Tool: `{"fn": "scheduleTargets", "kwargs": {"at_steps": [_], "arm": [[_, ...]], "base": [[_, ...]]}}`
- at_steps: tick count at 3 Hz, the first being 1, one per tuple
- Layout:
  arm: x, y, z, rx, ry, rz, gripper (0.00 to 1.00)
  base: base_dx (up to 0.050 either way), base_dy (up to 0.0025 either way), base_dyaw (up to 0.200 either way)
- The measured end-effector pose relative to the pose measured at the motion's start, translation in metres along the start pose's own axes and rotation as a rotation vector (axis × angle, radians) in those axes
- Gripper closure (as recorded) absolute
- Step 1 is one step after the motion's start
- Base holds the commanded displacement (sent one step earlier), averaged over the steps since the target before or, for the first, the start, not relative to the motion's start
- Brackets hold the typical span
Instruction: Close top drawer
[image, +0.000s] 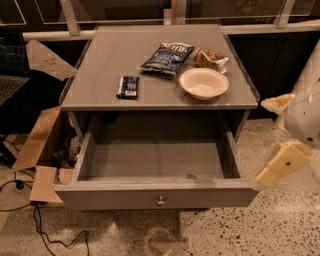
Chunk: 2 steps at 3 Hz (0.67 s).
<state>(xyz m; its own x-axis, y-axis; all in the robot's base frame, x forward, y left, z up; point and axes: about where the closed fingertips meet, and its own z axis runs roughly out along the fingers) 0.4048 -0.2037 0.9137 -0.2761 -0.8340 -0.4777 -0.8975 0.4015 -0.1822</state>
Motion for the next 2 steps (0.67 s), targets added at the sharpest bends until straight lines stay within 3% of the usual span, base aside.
{"fn": "scheduleTargets", "kwargs": {"at_steps": [1, 2], "arm": [[-0.002, 0.01, 0.036, -0.001, -0.175, 0.094, 0.0], [-0.033, 0.024, 0.067, -0.049, -0.387, 0.209, 0.0]], "base": [[0.0, 0.0, 0.0], [0.0, 0.0, 0.0]]}}
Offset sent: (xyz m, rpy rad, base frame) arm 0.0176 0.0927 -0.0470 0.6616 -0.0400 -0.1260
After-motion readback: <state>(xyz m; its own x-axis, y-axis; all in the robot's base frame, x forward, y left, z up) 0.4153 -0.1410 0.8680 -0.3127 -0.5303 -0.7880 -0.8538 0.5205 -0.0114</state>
